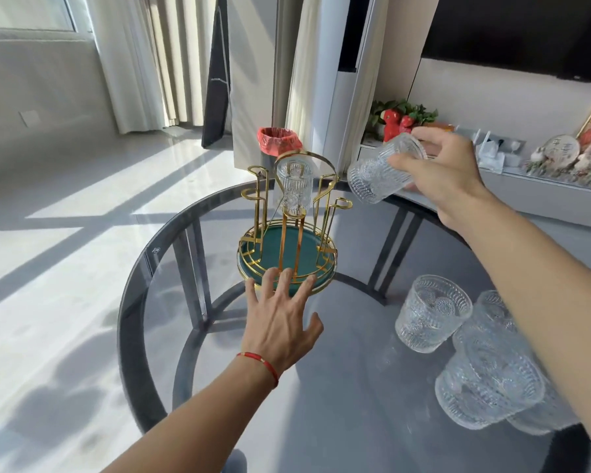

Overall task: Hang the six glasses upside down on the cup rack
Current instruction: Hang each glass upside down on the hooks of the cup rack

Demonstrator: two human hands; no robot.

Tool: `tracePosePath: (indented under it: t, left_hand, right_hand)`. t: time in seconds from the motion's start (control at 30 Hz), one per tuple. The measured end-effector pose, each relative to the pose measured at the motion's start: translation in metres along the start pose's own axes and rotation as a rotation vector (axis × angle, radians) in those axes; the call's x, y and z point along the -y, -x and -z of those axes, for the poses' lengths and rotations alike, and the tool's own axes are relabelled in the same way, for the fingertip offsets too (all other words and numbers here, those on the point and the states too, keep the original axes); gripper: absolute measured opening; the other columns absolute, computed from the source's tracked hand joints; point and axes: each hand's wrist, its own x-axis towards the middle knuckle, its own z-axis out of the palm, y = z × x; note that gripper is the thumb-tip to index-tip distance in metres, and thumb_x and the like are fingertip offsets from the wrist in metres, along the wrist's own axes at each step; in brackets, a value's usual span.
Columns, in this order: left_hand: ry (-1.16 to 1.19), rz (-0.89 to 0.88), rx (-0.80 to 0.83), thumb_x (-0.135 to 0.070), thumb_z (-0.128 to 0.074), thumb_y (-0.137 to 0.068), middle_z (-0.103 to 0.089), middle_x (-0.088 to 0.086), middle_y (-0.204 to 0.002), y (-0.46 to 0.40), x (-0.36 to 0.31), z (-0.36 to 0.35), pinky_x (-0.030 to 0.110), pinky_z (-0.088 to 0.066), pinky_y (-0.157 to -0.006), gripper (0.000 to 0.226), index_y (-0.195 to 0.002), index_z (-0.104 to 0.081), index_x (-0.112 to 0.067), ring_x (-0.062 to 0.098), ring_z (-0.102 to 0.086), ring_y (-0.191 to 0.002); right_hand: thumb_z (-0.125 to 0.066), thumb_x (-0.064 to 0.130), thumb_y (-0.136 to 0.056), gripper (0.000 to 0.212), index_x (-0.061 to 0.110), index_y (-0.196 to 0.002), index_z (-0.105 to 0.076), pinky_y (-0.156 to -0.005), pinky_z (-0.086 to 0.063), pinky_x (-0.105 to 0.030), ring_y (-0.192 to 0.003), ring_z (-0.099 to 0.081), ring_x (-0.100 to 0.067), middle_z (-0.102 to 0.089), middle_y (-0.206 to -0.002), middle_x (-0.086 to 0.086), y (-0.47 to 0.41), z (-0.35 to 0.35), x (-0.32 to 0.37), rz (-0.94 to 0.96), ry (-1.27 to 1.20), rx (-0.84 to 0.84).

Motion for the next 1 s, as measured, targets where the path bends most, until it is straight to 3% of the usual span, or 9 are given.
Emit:
tracePosePath:
  t: [0.07,0.2,0.33,0.47,0.63,0.77,1.0]
  left_hand:
    - [0.002,-0.005,-0.005,-0.060,-0.044,-0.088,-0.047,0.014,-0.149,-0.001,0.000,-0.001,0.067,-0.028,-0.113,0.067,-0.149,-0.039,-0.033,0.040,-0.032,-0.143]
    - [0.002,-0.013,-0.006,-0.056,-0.043,-0.089,-0.047,0.015,-0.151,-0.001,0.001,0.000,0.063,-0.030,-0.113,0.066,-0.150,-0.037,-0.032,0.041,-0.033,-0.143]
    - [0.013,-0.013,-0.007,-0.054,-0.045,-0.090,-0.046,0.015,-0.152,0.000,0.001,0.002,0.064,-0.031,-0.114,0.066,-0.151,-0.037,-0.032,0.042,-0.033,-0.144]
    - [0.011,-0.012,-0.003,-0.052,-0.048,-0.089,-0.046,0.017,-0.152,0.000,0.000,0.001,0.066,-0.031,-0.113,0.066,-0.151,-0.038,-0.031,0.043,-0.034,-0.145]
    - [0.012,-0.017,-0.019,-0.049,-0.051,-0.088,-0.051,0.018,-0.148,-0.001,-0.001,0.002,0.067,-0.036,-0.109,0.064,-0.148,-0.043,-0.030,0.044,-0.040,-0.141]
    - [0.019,-0.010,-0.018,-0.049,-0.049,-0.090,-0.049,0.017,-0.150,0.000,-0.001,0.002,0.066,-0.035,-0.111,0.063,-0.149,-0.039,-0.030,0.043,-0.037,-0.143]
    - [0.023,-0.004,-0.017,-0.046,-0.056,-0.089,-0.055,0.018,-0.145,0.000,-0.002,0.002,0.067,-0.040,-0.107,0.059,-0.145,-0.047,-0.029,0.044,-0.044,-0.139]
  right_hand:
    - [-0.084,0.020,-0.080,0.068,0.013,-0.142,-0.058,-0.097,-0.057,-0.045,-0.118,-0.065,-0.020,-0.065,-0.132,-0.001,-0.013,-0.009,0.006,0.019,0.031,0.029]
    - [-0.082,0.017,-0.083,0.066,0.011,-0.144,-0.056,-0.072,-0.060,-0.033,-0.122,-0.059,-0.021,-0.058,-0.141,-0.004,-0.028,-0.025,0.013,0.026,0.077,0.113]
    - [-0.082,0.015,-0.084,0.064,0.012,-0.143,-0.058,-0.082,-0.058,-0.037,-0.129,-0.052,-0.018,-0.057,-0.145,-0.006,-0.038,-0.032,0.014,0.067,0.161,0.251]
    - [-0.083,0.018,-0.085,0.064,0.012,-0.143,-0.058,-0.107,-0.050,-0.050,-0.135,-0.052,-0.019,-0.056,-0.148,-0.008,-0.045,-0.037,0.013,0.128,0.257,0.342]
    - [-0.082,0.019,-0.086,0.065,0.011,-0.145,-0.056,-0.111,-0.046,-0.047,-0.136,-0.050,-0.020,-0.055,-0.150,-0.009,-0.053,-0.047,0.012,0.201,0.419,0.478]
    - [-0.081,0.023,-0.087,0.064,0.016,-0.146,-0.056,-0.118,-0.033,-0.038,-0.141,-0.048,-0.021,-0.054,-0.152,-0.004,-0.058,-0.054,0.003,0.229,0.551,0.573]
    - [-0.088,0.019,-0.079,0.061,0.024,-0.136,-0.066,-0.123,-0.026,-0.048,-0.145,-0.044,-0.020,-0.058,-0.149,0.000,-0.060,-0.068,-0.012,0.182,0.574,0.693]
